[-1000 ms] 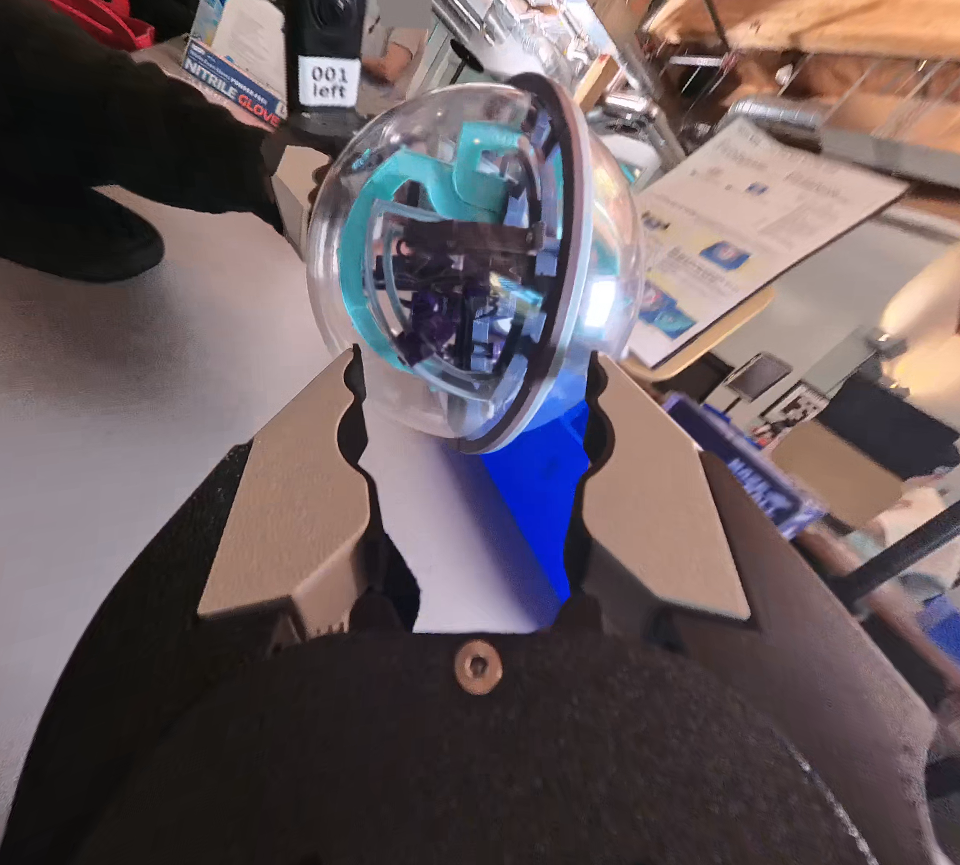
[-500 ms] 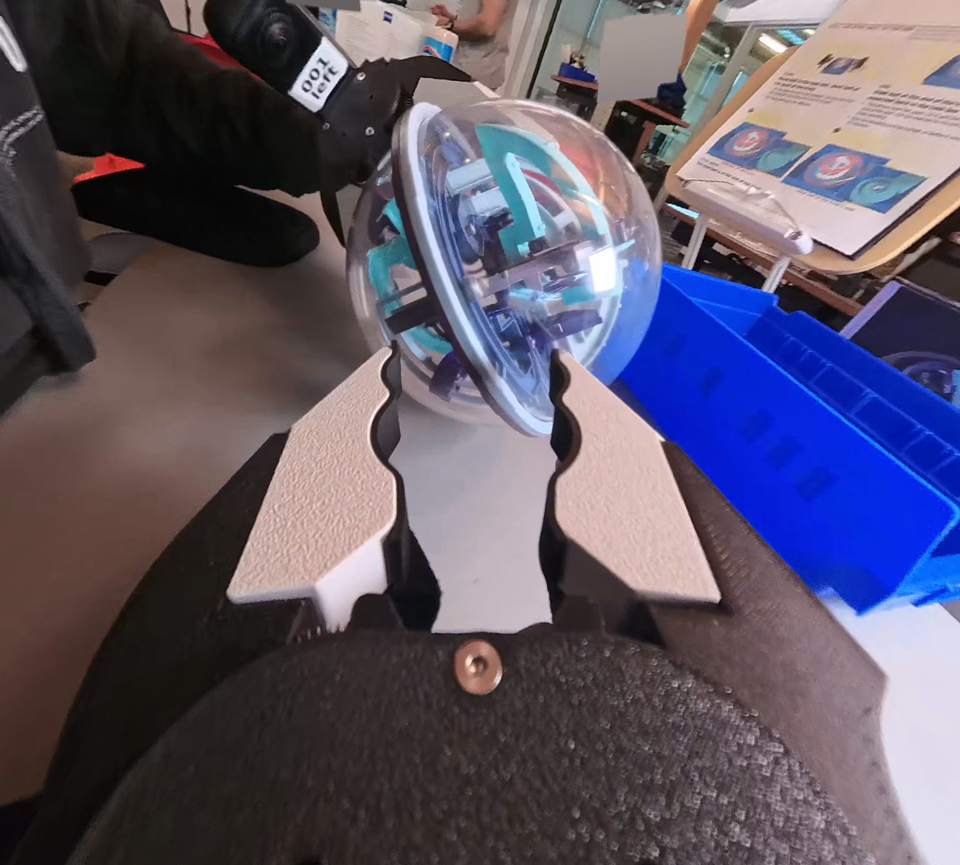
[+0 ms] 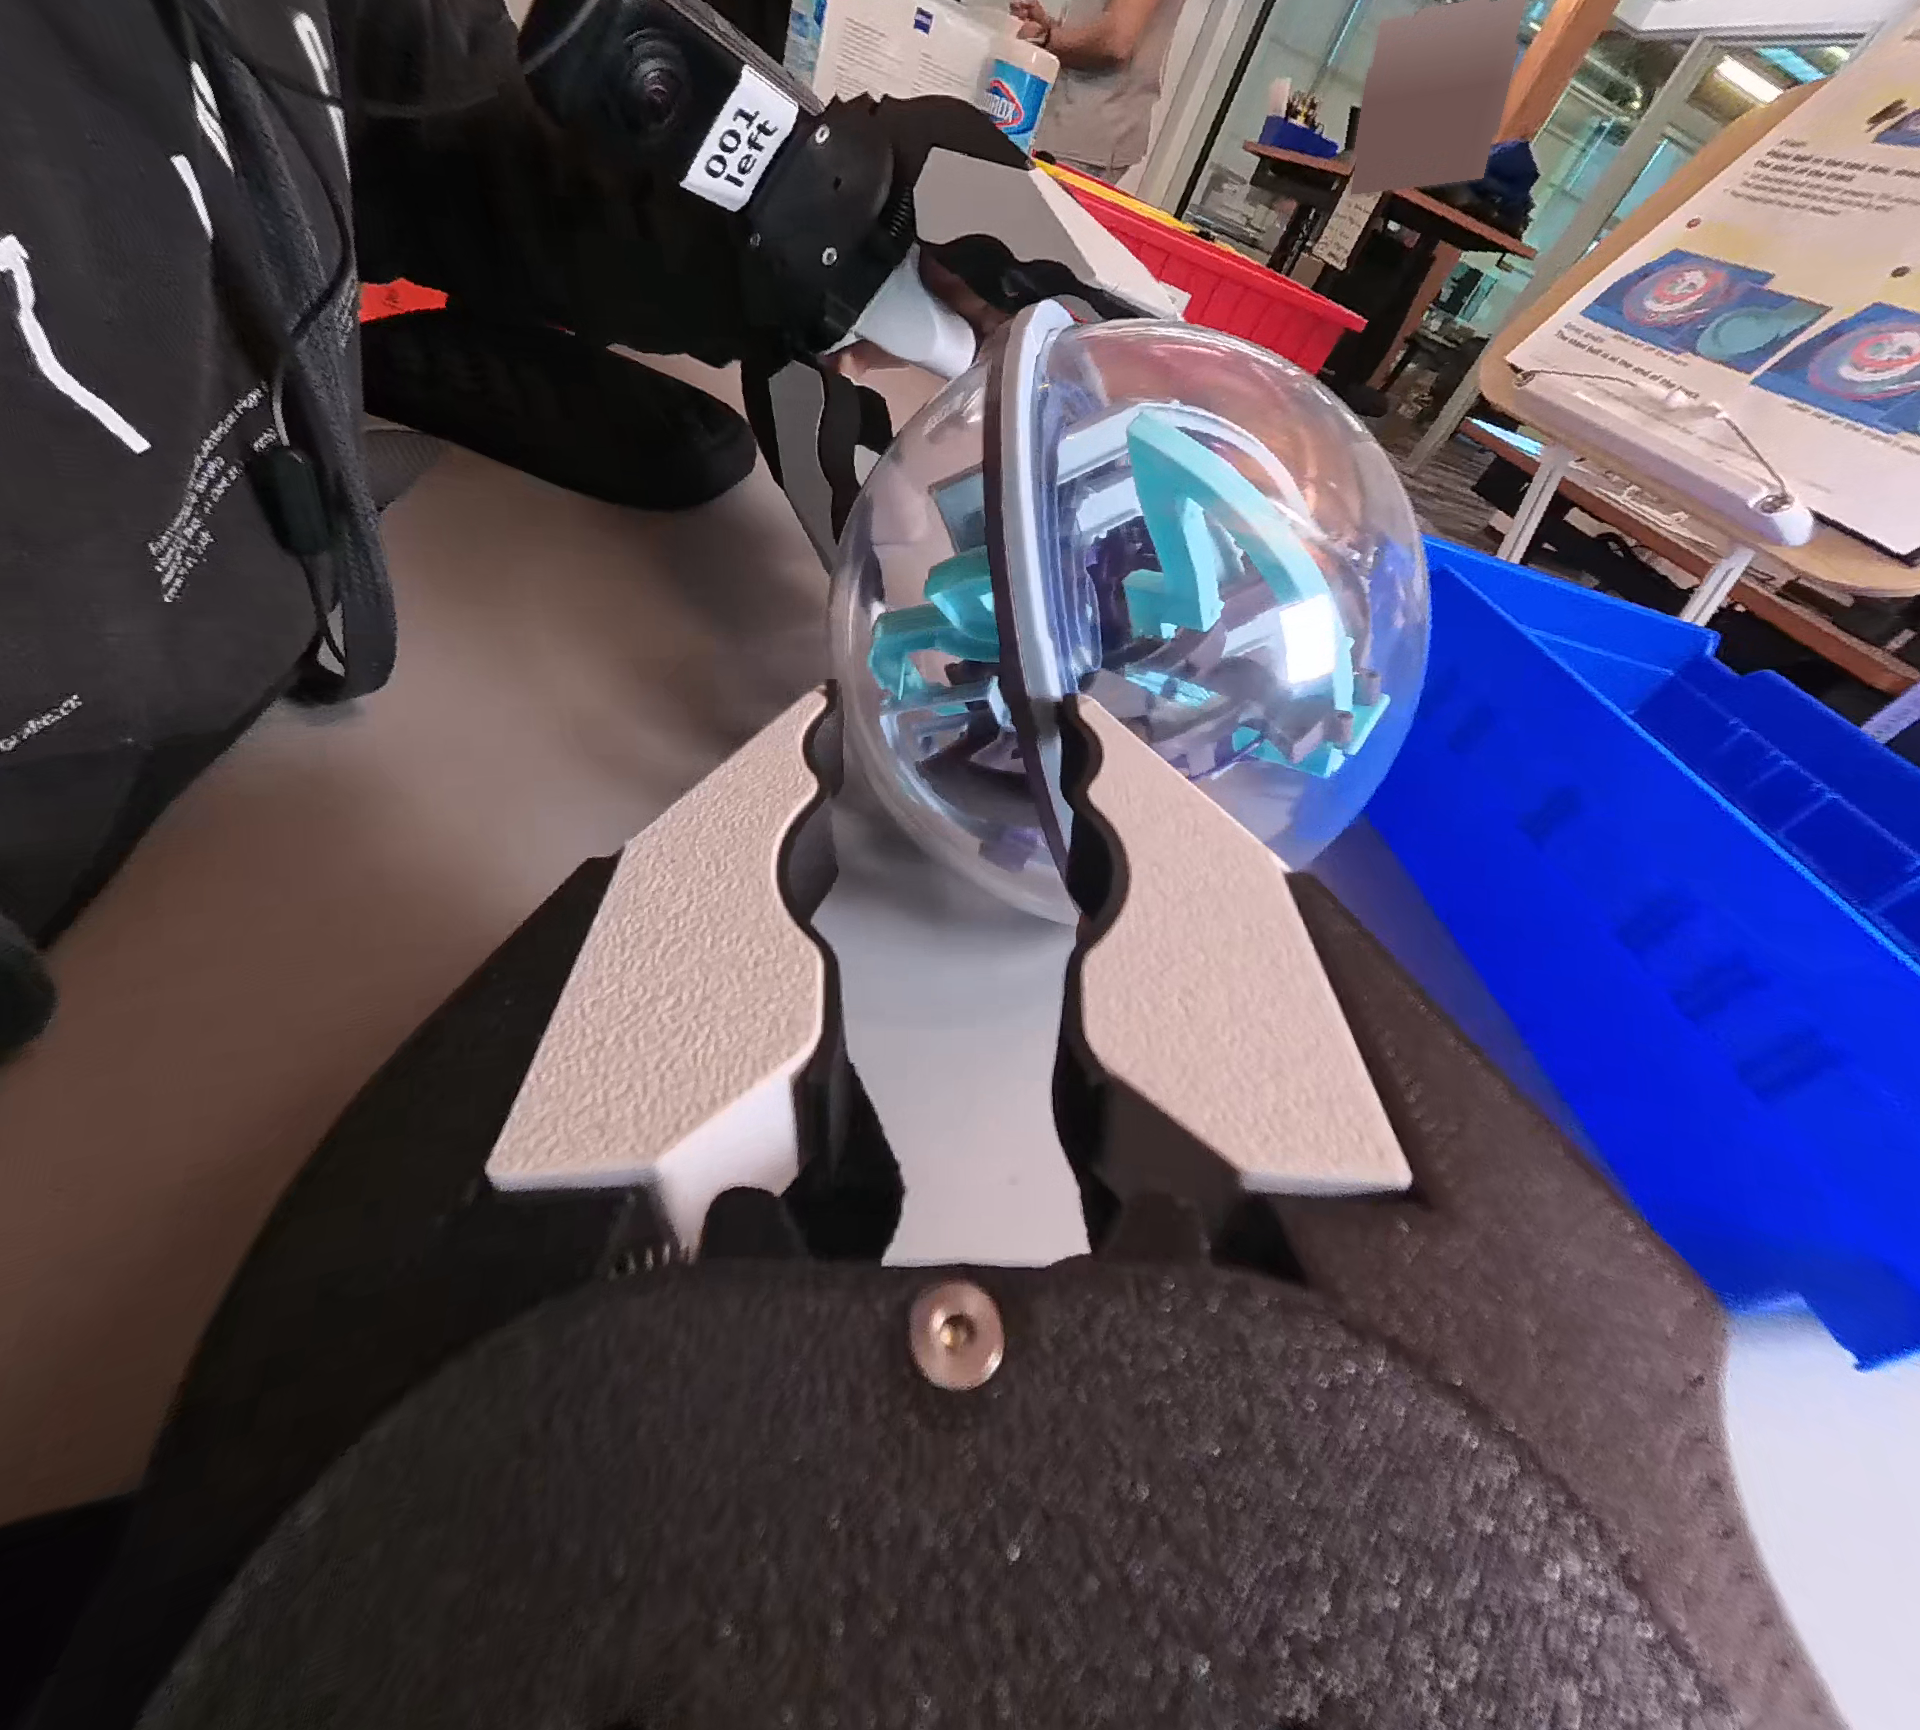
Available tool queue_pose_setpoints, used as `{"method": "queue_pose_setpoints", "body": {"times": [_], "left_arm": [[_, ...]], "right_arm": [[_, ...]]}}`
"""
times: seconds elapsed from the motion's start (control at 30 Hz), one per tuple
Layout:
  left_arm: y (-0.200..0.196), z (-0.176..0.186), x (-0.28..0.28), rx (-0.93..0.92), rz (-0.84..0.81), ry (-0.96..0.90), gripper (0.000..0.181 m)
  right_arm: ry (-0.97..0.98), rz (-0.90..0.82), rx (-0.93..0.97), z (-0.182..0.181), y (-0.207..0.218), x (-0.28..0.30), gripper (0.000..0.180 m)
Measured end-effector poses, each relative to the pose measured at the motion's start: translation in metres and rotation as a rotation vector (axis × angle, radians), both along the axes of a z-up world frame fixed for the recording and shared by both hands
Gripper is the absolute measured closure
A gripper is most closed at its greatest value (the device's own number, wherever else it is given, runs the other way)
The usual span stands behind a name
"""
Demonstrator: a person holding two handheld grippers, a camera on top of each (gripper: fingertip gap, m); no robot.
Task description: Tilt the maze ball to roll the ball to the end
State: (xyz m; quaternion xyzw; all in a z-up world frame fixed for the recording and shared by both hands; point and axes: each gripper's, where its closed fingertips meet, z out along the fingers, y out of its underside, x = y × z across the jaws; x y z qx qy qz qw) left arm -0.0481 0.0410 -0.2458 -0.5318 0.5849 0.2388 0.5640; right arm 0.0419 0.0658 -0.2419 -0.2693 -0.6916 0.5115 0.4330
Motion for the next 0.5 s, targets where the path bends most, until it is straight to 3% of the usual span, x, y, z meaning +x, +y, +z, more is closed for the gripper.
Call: {"method": "queue_pose_setpoints", "body": {"times": [0.33, 0.5], "left_arm": [[-0.005, 0.002, 0.004, 0.021, -0.026, -0.059, 0.067], [-0.002, 0.011, 0.004, -0.024, -0.031, -0.213, 0.073]], "right_arm": [[-0.004, -0.036, -0.05, 0.0, 0.016, -0.005, 0.156], [-0.025, -0.108, -0.087, -0.003, 0.035, -0.011, 0.153]]}}
